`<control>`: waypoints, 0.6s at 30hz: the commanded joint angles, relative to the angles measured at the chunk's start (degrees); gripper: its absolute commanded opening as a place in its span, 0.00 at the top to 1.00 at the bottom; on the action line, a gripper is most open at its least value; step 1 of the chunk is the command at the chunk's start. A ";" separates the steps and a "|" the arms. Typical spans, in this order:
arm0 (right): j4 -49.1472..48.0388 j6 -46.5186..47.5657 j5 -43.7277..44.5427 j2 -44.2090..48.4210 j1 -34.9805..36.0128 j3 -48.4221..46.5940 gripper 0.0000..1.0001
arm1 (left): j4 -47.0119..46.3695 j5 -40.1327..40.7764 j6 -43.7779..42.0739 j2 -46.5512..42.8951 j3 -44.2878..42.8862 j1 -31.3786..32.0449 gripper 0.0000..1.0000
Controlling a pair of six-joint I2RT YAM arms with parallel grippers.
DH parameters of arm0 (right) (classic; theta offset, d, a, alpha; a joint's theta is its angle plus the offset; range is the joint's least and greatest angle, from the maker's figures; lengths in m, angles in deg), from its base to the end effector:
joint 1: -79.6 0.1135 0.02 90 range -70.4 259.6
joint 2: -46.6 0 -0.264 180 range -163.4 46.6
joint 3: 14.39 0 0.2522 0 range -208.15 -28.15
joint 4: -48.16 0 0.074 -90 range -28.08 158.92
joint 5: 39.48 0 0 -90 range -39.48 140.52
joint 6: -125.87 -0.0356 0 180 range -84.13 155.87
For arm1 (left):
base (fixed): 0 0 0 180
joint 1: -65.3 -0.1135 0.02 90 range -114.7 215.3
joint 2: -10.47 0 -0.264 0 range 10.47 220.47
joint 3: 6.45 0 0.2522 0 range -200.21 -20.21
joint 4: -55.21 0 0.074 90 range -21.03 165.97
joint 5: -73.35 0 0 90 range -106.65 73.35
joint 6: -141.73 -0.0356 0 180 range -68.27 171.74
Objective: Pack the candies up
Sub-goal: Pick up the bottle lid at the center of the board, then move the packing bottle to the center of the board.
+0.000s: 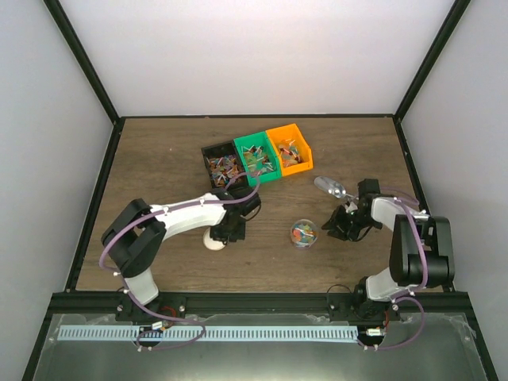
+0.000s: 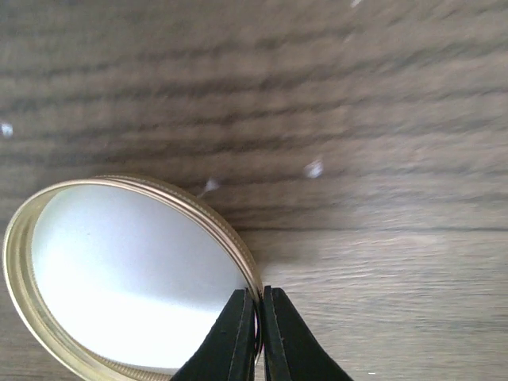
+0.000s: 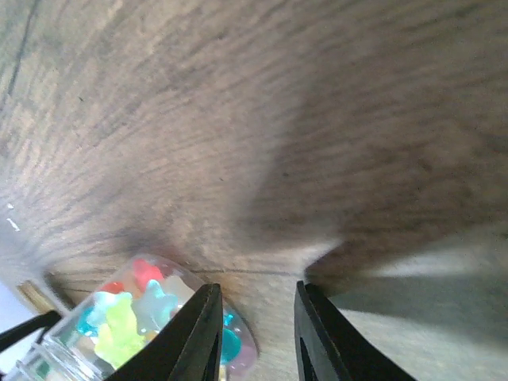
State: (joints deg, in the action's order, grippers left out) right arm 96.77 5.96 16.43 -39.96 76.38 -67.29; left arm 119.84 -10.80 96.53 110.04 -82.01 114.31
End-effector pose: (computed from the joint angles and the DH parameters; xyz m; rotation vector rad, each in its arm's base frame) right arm 0.2288 0.0071 0.1347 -0.7925 -2.8813 -0.9378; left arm 0.1975 -0.2217 0.1618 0.1102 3.0478 0.0800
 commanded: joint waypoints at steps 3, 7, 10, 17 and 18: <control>6.94 1.37 2.14 5.62 0.30 1.64 0.69 | 3.32 0.95 -5.72 3.13 -9.53 -0.02 0.95; 8.60 3.67 0.84 5.65 0.62 2.69 0.66 | 3.70 1.16 -8.22 4.67 -15.47 -0.06 0.95; 9.90 4.95 0.98 3.91 2.01 3.30 0.66 | 3.59 -0.31 -9.11 5.79 -19.05 -0.32 0.95; 8.17 -0.02 -0.89 4.51 9.16 4.96 0.66 | 5.06 -5.39 -11.63 6.98 -27.19 -0.85 0.94; 7.54 -1.04 -1.59 4.56 10.28 5.22 0.67 | 5.15 -6.01 -12.07 6.85 -27.94 -1.09 0.94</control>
State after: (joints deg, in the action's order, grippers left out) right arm 105.03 8.19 16.37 -35.59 83.13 -63.81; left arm 123.54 -13.40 87.22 116.80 -105.97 113.96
